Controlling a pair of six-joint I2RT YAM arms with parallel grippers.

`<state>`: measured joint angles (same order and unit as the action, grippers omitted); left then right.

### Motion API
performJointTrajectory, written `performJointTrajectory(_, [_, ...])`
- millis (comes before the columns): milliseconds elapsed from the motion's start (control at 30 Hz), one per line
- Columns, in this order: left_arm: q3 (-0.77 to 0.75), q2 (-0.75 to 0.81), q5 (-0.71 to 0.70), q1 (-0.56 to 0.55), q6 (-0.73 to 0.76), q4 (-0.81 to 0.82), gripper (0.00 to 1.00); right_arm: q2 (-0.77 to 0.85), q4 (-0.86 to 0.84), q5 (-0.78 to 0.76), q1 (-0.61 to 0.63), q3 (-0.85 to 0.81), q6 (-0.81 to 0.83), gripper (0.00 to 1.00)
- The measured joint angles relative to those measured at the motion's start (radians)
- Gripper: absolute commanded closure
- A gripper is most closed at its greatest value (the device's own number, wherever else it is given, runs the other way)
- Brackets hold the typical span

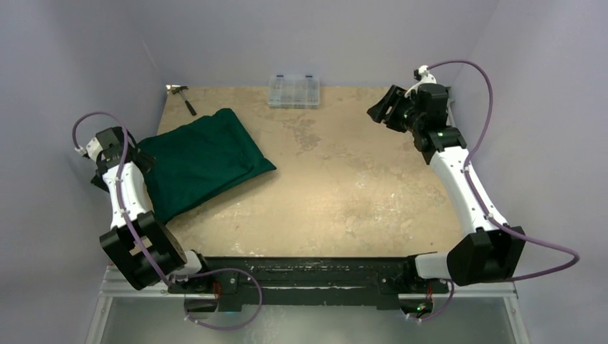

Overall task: Open and lay out the surgical kit
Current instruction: Move the surgical kit at the center of the board.

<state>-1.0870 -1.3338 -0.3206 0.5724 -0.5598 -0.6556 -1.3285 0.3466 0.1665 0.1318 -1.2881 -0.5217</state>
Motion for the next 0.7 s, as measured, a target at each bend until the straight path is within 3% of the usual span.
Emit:
performJointTrajectory(267, [0.138,-0.029,0.031,0.002,-0.033,0.116,0.17,-0.073,0.004,0.002,0.0,0.0,-0.003,0.42])
performJointTrajectory(400, [0.2,-0.034,0.092,0.002,-0.032,0.22,0.32,-0.084,0.007,0.006,0.0,0.0,-0.003,0.44])
performJointTrajectory(567, [0.25,-0.056,0.192,0.002,-0.031,0.327,0.34,-0.085,0.007,0.017,0.0,0.0,-0.003,0.47])
performJointTrajectory(700, [0.275,-0.055,0.225,0.006,-0.032,0.365,0.36,-0.089,0.002,0.038,0.0,0.0,0.0,0.55])
